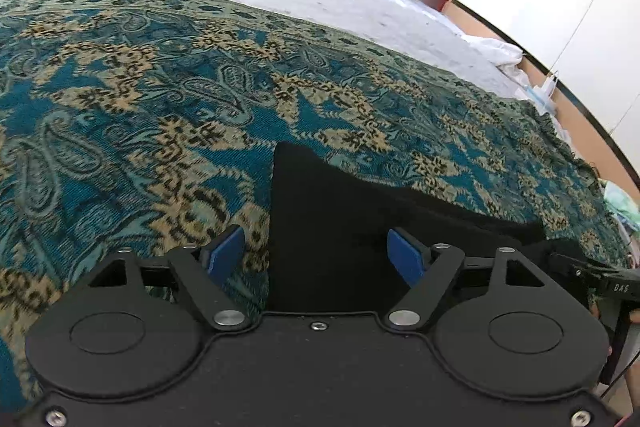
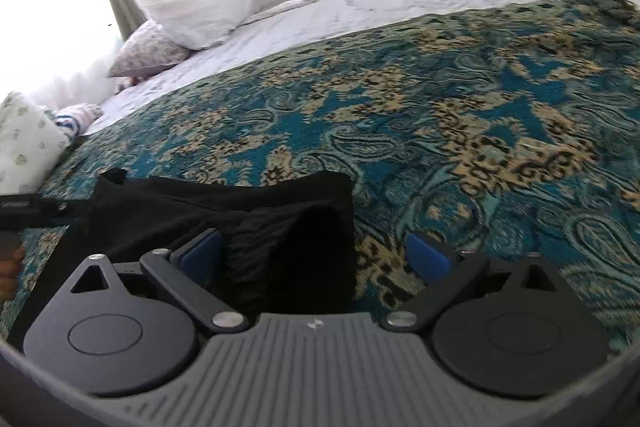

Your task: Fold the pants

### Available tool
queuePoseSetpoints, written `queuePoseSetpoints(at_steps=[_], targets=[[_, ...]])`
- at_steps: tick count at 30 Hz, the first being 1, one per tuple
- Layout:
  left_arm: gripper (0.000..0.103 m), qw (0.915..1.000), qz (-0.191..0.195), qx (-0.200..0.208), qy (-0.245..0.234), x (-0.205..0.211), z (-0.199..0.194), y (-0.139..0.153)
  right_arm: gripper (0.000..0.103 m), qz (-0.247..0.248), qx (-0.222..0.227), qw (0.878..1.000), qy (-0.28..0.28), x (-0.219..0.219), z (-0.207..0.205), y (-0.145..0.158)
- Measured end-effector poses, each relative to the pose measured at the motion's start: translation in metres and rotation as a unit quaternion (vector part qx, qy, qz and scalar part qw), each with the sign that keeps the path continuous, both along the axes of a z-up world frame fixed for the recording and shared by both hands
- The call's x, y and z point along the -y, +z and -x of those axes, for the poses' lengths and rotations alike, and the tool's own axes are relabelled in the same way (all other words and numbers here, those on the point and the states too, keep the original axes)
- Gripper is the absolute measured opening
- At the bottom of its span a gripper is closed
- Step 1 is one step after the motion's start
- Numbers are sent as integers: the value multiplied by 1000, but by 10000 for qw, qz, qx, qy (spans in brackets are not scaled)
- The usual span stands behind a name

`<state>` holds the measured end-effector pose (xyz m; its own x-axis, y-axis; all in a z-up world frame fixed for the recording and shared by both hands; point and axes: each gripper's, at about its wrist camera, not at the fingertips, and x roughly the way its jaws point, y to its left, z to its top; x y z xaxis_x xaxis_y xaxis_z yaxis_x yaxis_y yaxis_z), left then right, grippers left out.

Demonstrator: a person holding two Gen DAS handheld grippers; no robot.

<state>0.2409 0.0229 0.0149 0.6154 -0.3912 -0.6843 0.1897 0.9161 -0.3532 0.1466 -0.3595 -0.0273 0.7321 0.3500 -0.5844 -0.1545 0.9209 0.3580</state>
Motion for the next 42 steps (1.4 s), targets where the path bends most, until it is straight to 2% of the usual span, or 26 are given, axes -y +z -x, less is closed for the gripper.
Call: queuePoseSetpoints(at_steps=[8,13,16,23,26,30,31,32,34,37,39,42], targets=[[79,9996,58,125,-243,4,-11,-5,96,-200,56,9995,230,2,-8,-2],[89,9981,-189,231,-530,16,-13,-9,96,-189,53,9994,294,0,-14,-3],[90,9969,-375,263,-647,22,-14,-9,96,-151,43,9993,342,-2,-17,-2],[89,9969,-364,248,-654,24,-18,-9,96,-35,35,9991,418,-6,-20,-2],[74,9966,-472,328,-595,26,-16,-8,95,-24,58,9992,400,-7,-19,-2],[54,9971,-421,318,-547,23,-15,-6,78,-65,87,9989,459,-9,-18,0],[46,9976,-358,292,-522,21,-15,-6,76,-105,68,9988,467,-11,-19,0],[44,9982,-284,269,-464,18,-15,-5,75,-129,65,9988,469,-12,-20,0],[29,9989,-215,274,-317,14,-14,-5,70,-194,54,9988,439,-14,-21,0],[20,9988,-176,433,-140,12,-7,-1,57,-429,8,9985,337,-15,-22,2],[17,9968,-393,682,-130,18,0,4,50,-471,-26,9984,305,-19,-22,4],[16,9931,-646,973,-87,23,8,14,46,-350,-11,9989,309,-29,-26,10]])
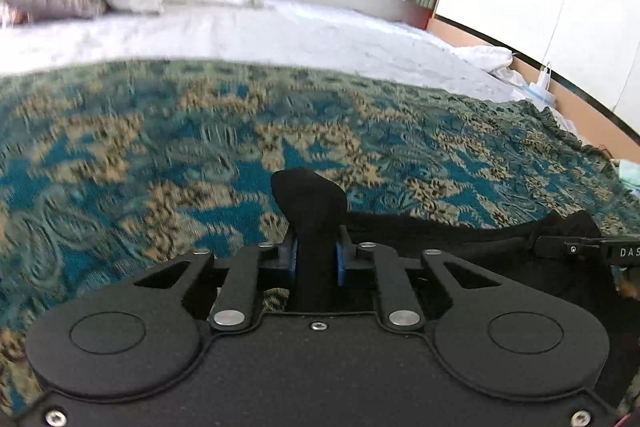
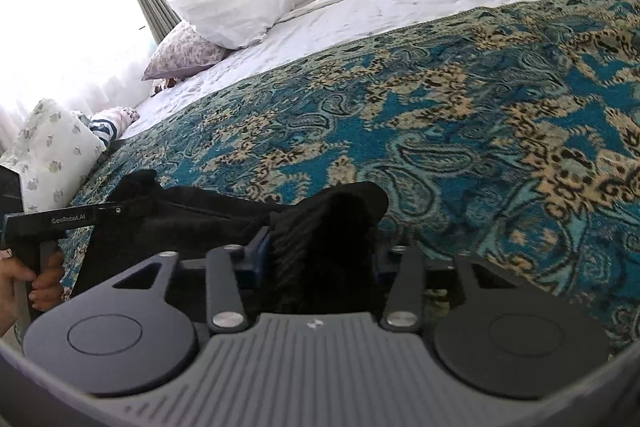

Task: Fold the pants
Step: 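Lower the folded pants onto the bedspread and open both grippers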

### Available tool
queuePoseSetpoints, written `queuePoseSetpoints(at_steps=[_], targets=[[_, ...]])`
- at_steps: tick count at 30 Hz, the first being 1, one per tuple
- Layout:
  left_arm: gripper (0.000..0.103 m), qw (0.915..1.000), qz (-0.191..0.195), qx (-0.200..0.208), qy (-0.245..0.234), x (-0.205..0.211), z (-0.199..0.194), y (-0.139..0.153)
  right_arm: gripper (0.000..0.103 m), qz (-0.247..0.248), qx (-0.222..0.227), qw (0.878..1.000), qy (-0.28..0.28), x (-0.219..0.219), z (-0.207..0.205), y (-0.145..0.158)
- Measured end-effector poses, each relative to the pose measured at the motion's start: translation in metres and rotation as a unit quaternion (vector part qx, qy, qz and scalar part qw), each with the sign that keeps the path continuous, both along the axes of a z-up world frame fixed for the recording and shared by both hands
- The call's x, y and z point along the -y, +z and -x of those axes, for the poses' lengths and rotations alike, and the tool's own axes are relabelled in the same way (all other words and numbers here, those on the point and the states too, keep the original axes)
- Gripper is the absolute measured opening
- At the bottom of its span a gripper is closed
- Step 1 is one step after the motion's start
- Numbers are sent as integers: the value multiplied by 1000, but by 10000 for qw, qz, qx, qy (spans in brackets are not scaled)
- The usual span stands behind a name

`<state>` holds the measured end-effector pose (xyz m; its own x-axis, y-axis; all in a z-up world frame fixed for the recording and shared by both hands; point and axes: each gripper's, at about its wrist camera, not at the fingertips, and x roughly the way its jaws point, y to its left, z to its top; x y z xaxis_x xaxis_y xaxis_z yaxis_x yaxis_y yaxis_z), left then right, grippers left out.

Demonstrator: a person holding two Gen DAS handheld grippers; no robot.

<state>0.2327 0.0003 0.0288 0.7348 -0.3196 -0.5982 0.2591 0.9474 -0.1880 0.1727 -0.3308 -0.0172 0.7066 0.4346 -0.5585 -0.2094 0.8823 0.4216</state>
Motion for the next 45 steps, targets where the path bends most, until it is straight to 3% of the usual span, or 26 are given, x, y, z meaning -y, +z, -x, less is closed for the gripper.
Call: queuePoseSetpoints(at_steps=[12,14,16,17,19,21,26,32,39,42,45], targets=[[16,9980,-162,-27,613,-25,-49,10,41,23,94,9998,-179,-36,-67,15],[18,9970,-242,-179,707,-26,-57,6,45,167,-48,9997,-172,-42,-78,11],[26,9961,-379,-300,743,-25,-60,-1,64,348,-155,9989,-264,-45,-80,8],[32,9954,-473,-306,779,-24,-58,-3,70,440,-160,9984,-310,-44,-78,7],[55,9930,-662,-257,944,-23,-50,-4,82,602,-95,9972,-434,-41,-70,8],[62,9920,-723,-171,1023,-25,-40,-3,92,673,-4,9961,-579,-34,-60,11],[69,9920,-712,-105,1041,-27,-1,6,98,737,234,9917,-1029,-18,-26,24],[71,9909,-1032,216,832,-11,61,15,101,1605,682,9782,-1128,-41,30,29],[72,9876,-1414,92,682,9,104,-2,103,2379,793,9632,-970,-69,68,6],[80,9877,-1377,89,735,9,110,-12,103,2440,867,9607,-997,-71,75,0],[80,9896,-1148,-1,871,3,113,-14,103,2313,680,9647,-1058,-68,72,1]])
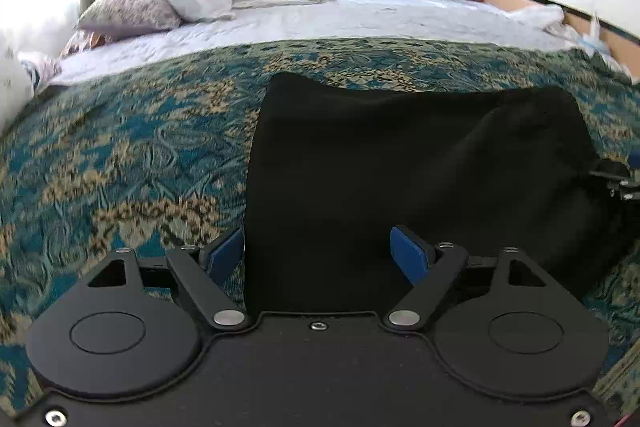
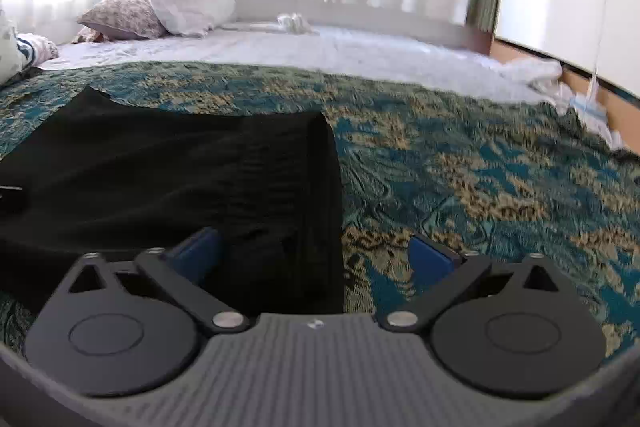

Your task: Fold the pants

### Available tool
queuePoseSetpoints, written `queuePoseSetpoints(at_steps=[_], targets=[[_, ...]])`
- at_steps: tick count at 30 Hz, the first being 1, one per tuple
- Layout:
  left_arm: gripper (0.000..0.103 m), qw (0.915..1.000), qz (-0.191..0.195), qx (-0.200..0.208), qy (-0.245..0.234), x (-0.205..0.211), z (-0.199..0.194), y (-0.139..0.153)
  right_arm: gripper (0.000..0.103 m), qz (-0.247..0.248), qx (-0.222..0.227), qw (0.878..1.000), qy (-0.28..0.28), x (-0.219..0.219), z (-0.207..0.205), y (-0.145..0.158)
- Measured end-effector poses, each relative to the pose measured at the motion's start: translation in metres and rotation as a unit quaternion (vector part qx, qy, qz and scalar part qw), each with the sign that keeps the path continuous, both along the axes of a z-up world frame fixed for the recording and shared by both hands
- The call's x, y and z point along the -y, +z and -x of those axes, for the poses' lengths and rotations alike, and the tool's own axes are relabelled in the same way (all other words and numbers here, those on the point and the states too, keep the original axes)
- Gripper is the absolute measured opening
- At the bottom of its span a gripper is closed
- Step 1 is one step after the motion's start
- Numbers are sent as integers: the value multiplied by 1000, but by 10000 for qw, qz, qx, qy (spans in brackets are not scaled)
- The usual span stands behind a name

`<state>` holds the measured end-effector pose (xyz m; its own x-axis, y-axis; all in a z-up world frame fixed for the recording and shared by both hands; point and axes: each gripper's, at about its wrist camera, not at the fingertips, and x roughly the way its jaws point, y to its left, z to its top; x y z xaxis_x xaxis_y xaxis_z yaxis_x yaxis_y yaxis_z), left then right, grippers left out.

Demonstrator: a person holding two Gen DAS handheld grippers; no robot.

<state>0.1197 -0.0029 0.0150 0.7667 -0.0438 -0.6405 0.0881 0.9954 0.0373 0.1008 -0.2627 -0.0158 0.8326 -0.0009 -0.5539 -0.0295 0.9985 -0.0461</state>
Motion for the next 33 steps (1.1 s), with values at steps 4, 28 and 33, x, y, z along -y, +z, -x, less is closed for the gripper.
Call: queuePoseSetpoints(at_steps=[4,28,33], targets=[[84,9999,105,-86,88,-1,9,7,103,-159,158,9996,-173,-5,16,10],[103,9997,118,-97,201,21,77,-8,103,-203,174,9996,-92,-72,98,-16],[103,9996,58,-41,263,23,75,-10,103,-194,177,9996,-126,-75,99,-18]])
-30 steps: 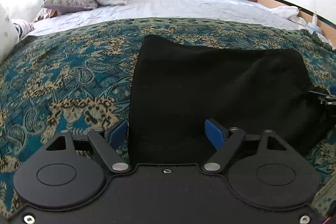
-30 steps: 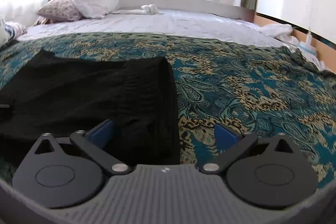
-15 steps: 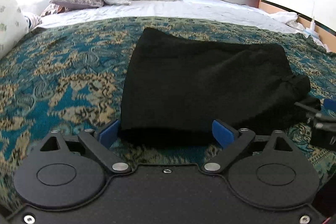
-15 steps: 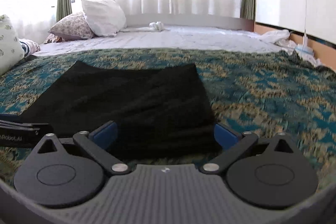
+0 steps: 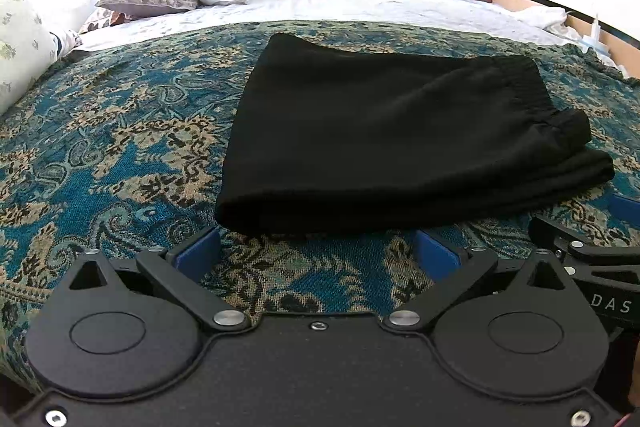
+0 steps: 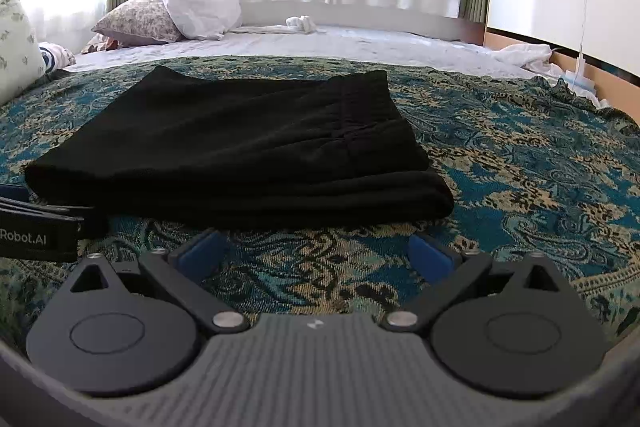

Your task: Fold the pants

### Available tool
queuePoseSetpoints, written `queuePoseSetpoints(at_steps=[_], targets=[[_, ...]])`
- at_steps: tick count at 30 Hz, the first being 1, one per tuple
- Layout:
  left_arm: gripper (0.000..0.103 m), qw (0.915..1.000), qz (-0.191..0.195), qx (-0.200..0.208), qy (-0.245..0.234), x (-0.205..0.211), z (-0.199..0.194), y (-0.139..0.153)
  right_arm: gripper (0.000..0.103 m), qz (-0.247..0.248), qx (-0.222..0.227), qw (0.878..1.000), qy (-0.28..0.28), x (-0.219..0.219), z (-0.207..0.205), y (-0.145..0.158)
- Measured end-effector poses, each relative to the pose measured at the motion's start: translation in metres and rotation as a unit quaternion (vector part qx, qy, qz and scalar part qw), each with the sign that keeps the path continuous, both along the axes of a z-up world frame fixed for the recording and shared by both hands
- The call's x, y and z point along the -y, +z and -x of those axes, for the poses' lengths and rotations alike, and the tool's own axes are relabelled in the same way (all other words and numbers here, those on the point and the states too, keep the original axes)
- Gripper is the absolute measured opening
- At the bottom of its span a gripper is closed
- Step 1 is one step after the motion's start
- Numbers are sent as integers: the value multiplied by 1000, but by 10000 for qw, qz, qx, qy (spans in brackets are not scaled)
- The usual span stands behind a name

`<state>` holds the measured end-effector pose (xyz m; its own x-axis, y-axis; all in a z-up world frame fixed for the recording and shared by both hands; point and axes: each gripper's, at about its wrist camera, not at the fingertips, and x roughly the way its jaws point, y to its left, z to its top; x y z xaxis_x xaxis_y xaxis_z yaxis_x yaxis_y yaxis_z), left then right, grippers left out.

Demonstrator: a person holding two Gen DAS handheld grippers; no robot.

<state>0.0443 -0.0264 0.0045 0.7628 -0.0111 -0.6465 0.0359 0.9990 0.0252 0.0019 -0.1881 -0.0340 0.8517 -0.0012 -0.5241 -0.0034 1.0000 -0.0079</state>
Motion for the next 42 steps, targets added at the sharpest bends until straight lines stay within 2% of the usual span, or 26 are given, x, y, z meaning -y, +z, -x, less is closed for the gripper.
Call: queuePoseSetpoints(at_steps=[42], targets=[[103,9999,94,-20,-78,-5,-6,-4,103,84,-43,9998,167,3,-5,-2]])
